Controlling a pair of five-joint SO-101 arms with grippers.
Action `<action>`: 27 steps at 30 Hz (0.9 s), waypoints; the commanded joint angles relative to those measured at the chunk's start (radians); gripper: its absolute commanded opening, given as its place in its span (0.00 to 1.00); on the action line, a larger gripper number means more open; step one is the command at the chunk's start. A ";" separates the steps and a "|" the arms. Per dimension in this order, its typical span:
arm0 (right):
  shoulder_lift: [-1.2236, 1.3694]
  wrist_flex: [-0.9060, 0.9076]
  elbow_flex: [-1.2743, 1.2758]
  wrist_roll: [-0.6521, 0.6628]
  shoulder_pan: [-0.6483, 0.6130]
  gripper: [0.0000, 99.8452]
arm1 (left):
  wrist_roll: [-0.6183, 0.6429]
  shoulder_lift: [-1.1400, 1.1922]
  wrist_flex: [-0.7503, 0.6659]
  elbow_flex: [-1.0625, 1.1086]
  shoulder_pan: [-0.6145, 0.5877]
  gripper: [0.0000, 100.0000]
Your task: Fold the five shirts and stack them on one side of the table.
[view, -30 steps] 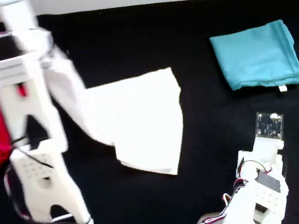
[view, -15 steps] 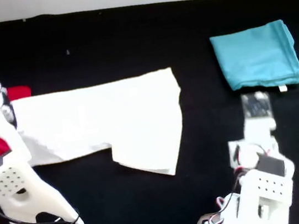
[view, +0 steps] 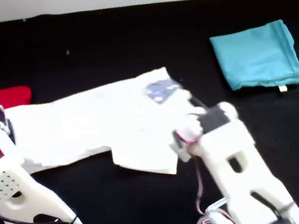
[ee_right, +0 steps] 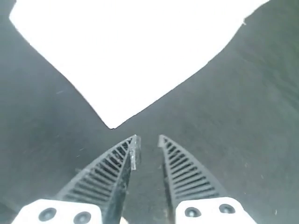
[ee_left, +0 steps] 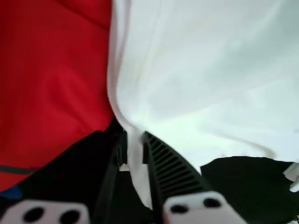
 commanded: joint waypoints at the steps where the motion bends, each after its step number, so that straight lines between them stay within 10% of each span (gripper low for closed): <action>1: 0.160 0.051 -0.151 0.011 -0.099 0.20 | 0.000 -0.104 -0.003 -0.045 0.042 0.18; 12: 0.544 0.047 -0.242 0.012 -0.323 0.24 | 0.034 -0.236 0.028 -0.134 0.090 0.20; 27: 0.816 -0.154 -0.242 0.089 -0.243 0.23 | 0.110 -0.105 0.026 -0.062 0.165 0.20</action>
